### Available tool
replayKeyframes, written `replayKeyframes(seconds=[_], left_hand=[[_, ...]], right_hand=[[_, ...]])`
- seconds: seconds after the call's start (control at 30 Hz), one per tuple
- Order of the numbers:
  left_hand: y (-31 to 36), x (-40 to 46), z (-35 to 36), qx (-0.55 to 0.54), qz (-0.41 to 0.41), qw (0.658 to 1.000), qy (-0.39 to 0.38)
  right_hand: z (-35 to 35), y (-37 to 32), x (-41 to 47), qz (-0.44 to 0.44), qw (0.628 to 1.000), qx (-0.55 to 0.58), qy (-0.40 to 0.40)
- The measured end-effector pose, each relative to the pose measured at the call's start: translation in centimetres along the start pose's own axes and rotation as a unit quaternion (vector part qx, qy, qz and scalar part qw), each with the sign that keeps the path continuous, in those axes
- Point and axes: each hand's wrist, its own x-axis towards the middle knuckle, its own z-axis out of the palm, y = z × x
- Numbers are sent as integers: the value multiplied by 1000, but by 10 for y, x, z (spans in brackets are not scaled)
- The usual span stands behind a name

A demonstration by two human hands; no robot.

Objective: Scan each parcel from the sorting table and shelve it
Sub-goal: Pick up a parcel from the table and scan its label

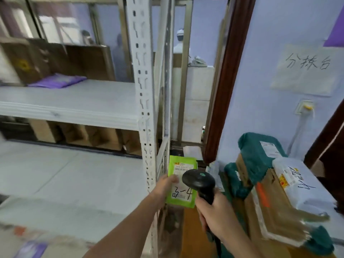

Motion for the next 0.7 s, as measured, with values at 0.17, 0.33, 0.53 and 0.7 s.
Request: replayKeyframes(seconds=[0.17, 0.33, 0.53, 0.7], left_hand=[[11, -59, -87, -33, 54, 996, 61], [25, -121, -181, -76, 76, 981, 160], [50, -192, -289, -101, 124, 957, 244], [77, -232, -374, -92, 148, 941, 291]], right_hand=[[59, -35, -12, -63, 993, 2, -98], [127, -81, -28, -100, 983, -3, -154], [210, -144, -40, -135, 970, 17, -200], [280, -193, -45, -159, 963, 42, -213]])
